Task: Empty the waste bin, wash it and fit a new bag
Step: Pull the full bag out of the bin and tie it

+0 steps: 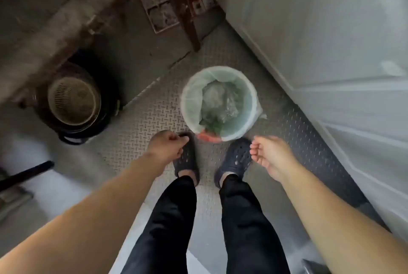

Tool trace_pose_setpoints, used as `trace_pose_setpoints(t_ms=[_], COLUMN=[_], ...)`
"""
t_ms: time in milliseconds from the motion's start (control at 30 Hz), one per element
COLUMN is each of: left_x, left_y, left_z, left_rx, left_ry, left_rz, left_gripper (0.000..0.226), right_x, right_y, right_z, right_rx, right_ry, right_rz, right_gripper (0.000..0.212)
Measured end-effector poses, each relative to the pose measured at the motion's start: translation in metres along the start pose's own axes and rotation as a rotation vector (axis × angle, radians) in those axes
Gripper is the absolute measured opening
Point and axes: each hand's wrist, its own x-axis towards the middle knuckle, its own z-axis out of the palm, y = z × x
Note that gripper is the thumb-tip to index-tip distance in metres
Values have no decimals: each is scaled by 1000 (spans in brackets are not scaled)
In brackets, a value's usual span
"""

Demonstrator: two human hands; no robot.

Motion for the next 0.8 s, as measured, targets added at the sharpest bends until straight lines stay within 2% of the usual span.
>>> trace_pose_setpoints(t_ms=[200,300,367,567,700,800], left_x=[80,112,129,159,168,165], left_y=[-14,-15,-16,-17,-19,-18], left_z=[12,25,34,48,52,55], left_rx=[-383,-576,-652,-896,-894,-965], left_ry=[77,18,-67,-310,-296,-347], left_rz=[-220,-297,-297,-278,-280,-277], left_gripper=[50,65,73,92,82,72], right_x=[85,121,140,165,167,166], right_y=[14,24,29,38,36,38], right_z=[5,16,23,35,41,43], right_rx=[464,592,631,757,820,867], right_ry=[91,34,-41,-91,-206,-272], right_rz=[169,183,180,143,117,93], right_gripper=[36,72,87,87,84,81])
